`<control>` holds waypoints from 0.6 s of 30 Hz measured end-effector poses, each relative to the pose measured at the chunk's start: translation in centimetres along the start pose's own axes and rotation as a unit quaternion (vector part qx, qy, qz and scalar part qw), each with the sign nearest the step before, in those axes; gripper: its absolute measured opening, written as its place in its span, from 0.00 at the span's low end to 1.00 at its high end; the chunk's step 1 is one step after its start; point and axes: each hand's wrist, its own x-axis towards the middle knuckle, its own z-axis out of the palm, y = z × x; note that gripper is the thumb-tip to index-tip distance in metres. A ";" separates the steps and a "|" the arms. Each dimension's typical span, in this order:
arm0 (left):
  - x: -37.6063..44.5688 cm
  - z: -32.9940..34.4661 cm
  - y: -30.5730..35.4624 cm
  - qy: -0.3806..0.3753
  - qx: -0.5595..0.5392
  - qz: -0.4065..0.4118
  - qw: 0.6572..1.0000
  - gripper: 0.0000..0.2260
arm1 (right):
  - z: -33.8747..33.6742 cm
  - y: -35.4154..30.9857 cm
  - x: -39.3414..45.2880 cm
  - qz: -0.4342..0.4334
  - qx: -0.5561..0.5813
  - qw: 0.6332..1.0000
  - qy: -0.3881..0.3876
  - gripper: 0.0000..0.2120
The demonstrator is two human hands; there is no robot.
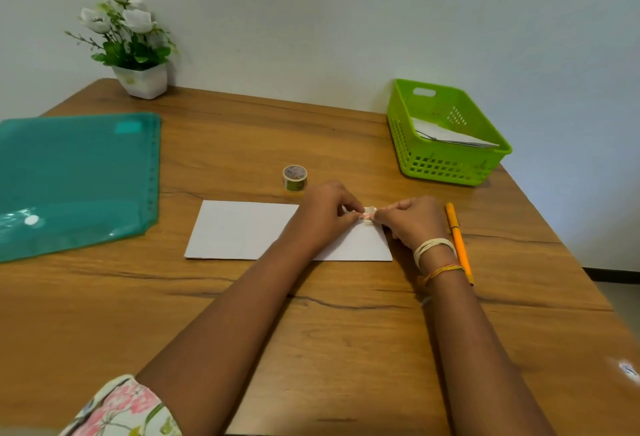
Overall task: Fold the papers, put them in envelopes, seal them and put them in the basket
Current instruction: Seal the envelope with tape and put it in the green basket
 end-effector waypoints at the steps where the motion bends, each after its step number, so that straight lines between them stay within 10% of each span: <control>1: 0.0 0.0 -0.1 -0.004 0.009 0.004 1.000 0.07 | 0.1 0.0 0.0 -0.001 0.001 1.000 0.005 0.09; 18: 0.2 0.4 0.3 -0.031 0.060 -0.003 0.998 0.13 | 0.8 0.2 0.3 0.009 -0.016 0.999 0.029 0.11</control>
